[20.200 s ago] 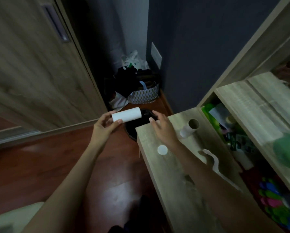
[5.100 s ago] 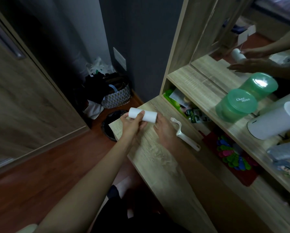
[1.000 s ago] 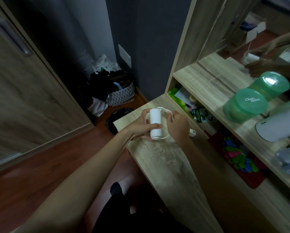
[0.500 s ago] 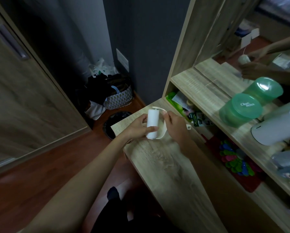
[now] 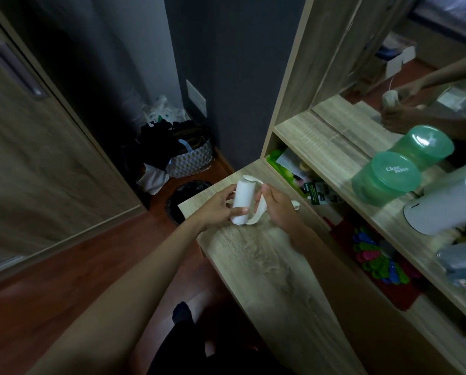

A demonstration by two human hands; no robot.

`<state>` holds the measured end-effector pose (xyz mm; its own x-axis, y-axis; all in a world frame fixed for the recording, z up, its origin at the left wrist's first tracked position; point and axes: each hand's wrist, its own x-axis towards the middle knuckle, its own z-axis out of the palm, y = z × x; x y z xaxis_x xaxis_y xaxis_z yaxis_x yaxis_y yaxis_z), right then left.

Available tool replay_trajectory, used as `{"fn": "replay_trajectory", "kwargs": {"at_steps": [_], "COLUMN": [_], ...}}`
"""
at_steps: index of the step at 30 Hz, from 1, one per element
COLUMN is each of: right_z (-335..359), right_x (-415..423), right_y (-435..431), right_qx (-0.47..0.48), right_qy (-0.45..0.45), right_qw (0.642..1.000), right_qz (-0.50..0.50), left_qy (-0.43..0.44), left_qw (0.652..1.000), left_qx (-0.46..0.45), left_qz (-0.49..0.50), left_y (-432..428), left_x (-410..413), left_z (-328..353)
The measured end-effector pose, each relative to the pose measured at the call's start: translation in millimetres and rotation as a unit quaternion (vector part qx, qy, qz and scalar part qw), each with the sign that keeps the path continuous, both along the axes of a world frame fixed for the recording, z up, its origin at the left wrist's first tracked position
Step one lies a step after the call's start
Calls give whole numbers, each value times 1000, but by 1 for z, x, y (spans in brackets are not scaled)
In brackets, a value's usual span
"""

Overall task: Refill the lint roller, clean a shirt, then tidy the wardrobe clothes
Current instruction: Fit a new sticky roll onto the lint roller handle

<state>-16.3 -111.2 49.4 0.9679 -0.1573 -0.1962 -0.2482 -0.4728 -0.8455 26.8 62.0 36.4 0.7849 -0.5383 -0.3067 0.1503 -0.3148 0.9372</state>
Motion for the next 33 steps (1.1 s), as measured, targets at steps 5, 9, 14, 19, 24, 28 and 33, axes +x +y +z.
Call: {"fn": "replay_trajectory", "kwargs": {"at_steps": [5, 9, 14, 19, 24, 28, 33], "right_z": [2, 2, 1, 1, 3, 2, 8], "right_x": [2, 3, 2, -1, -3, -3, 4], "right_y": [1, 2, 1, -1, -3, -3, -7], "right_qx": [21, 18, 22, 27, 26, 21, 32], "right_qy": [10, 9, 10, -7, 2, 2, -6], "right_qw": [1000, 999, 999, 998, 998, 999, 999], "right_qz": [-14, -28, -39, -51, -53, -50, 6], "left_qy": [0, 9, 24, 36, 32, 43, 53], "left_qw": [1000, 1000, 999, 999, 999, 998, 998], "left_qx": [12, 18, 21, 18, 22, 15, -19], "left_qz": [-12, -16, -24, -28, -33, -34, -35], "left_y": [2, 2, 2, -2, -5, -5, 5], "left_x": [4, 6, 8, 8, 7, 7, 12], "left_z": [3, 6, 9, 12, 14, 15, 12]}}
